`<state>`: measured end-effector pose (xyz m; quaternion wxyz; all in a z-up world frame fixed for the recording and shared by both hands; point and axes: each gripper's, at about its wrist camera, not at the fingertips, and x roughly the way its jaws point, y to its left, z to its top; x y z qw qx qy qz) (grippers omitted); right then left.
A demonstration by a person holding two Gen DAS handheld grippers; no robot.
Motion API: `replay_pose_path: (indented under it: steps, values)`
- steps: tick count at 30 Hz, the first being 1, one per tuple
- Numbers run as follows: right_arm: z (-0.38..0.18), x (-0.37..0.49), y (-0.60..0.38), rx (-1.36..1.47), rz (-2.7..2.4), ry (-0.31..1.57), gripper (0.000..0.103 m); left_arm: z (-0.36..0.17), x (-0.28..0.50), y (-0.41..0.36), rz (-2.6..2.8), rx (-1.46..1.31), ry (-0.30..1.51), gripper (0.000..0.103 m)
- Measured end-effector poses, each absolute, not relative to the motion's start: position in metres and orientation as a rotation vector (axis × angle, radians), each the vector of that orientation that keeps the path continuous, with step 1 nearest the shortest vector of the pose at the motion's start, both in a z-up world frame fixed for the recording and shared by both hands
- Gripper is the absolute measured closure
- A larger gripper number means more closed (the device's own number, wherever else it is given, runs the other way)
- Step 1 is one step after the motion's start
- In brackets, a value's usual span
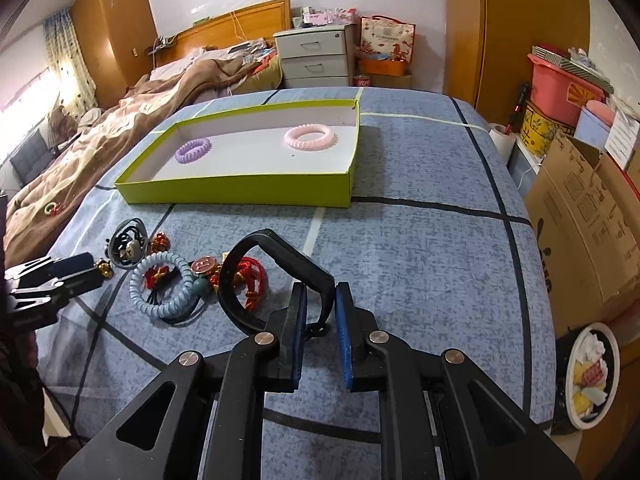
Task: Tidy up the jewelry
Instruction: 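Grasp the gold charm with the left tool while the right tool carries the black band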
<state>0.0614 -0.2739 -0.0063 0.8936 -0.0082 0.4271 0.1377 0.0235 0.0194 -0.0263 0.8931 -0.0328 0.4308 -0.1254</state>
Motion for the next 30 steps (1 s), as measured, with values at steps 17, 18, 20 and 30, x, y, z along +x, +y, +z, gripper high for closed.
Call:
replay_pose_path:
  steps: [17,18,20,30]
  values:
    - [0.001,0.057,-0.268,0.015,0.305,0.858,0.088,-0.027,0.032,0.015,-0.231,-0.059,0.901,0.075]
    - [0.0,0.057,-0.268,0.016,0.306,0.859,0.088,-0.027,0.032,0.015,-0.232,-0.065,0.903,0.075]
    - [0.0,0.056,-0.267,0.015,0.304,0.859,0.088,-0.027,0.031,0.016,-0.235,-0.064,0.901,0.076]
    - [0.001,0.056,-0.264,0.01,0.311,0.86,0.088,-0.022,0.025,0.019,-0.238,-0.065,0.878,0.077]
